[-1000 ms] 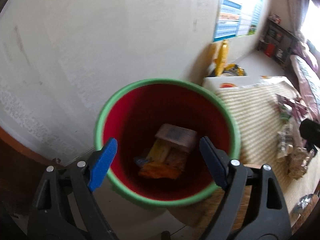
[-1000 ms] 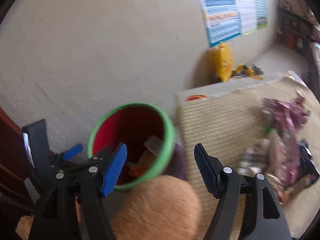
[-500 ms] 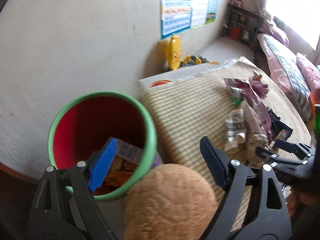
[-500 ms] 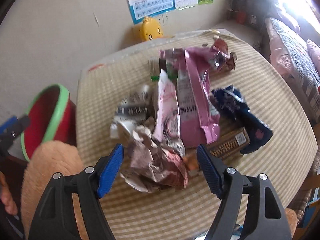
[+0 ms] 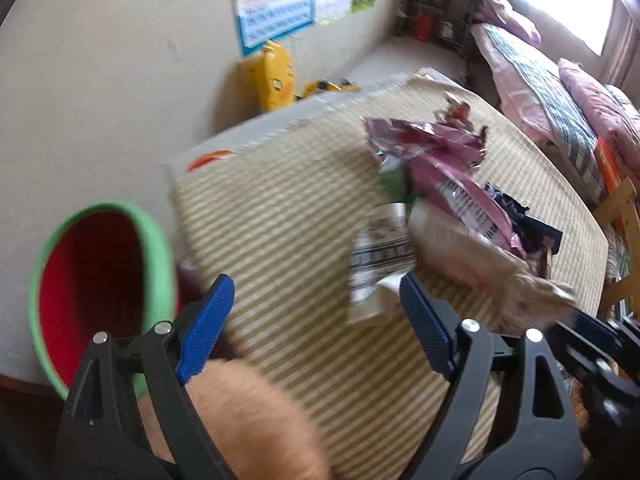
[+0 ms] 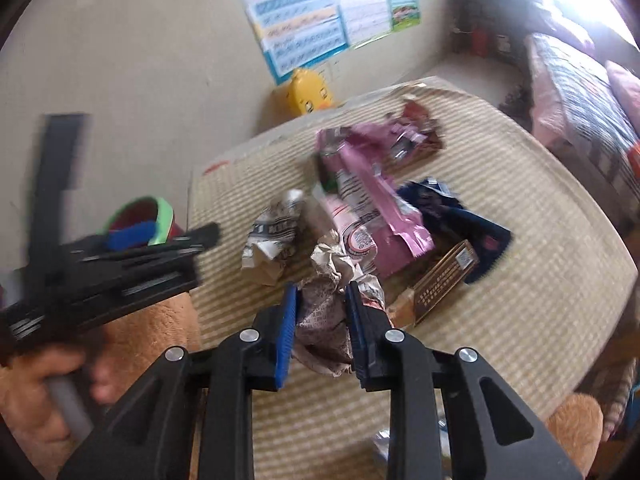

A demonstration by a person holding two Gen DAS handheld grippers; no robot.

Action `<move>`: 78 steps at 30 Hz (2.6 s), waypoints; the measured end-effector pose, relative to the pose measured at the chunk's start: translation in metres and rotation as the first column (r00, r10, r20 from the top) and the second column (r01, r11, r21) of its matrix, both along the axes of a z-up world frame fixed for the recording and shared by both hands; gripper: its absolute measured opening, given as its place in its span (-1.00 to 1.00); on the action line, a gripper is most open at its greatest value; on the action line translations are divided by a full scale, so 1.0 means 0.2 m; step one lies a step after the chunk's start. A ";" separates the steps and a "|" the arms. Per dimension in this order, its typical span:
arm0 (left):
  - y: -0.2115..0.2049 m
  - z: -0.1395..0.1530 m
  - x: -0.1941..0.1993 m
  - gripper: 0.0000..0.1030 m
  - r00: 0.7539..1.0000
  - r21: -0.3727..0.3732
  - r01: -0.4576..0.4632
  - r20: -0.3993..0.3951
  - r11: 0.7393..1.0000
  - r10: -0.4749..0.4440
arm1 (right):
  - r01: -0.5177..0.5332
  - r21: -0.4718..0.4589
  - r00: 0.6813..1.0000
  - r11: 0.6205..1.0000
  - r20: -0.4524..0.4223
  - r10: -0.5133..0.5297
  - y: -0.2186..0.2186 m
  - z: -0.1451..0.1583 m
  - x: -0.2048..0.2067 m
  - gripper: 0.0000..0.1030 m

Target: Collect trash

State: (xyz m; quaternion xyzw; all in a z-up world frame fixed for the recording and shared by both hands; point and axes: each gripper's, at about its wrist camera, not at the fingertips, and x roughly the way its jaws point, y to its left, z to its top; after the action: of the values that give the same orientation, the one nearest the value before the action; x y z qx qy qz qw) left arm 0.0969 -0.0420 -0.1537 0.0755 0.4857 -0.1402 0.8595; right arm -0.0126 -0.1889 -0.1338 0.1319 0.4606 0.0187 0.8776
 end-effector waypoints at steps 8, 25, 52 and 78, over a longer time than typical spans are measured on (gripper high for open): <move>-0.23 -0.20 0.13 0.29 0.994 0.077 0.083 -0.083 0.994 -0.077 | 0.066 0.063 0.998 0.996 -0.020 -0.065 -0.14 0.00 -0.10 -0.54; -0.09 -0.17 -0.06 -0.10 0.996 0.035 0.051 -0.080 0.998 -0.048 | 0.061 0.076 0.997 0.995 -0.042 -0.058 -0.13 -0.06 -0.08 -0.52; 0.08 0.21 -0.21 -0.10 0.993 -0.021 -0.010 0.118 1.000 0.013 | 0.097 0.106 0.991 0.990 -0.102 -0.086 -0.22 -0.08 -0.15 0.23; 0.11 0.20 -0.23 -0.10 0.993 -0.031 -0.011 0.116 0.999 0.014 | 0.018 0.055 0.981 0.998 -0.195 -0.007 -0.12 -0.18 -0.31 0.43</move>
State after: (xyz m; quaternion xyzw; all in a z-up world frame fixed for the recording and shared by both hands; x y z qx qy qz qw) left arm 0.0514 -0.0199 -0.1132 0.0674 0.4333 -0.1375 0.8881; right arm -0.0739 -0.2121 -0.1707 0.1609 0.5425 0.0132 0.8244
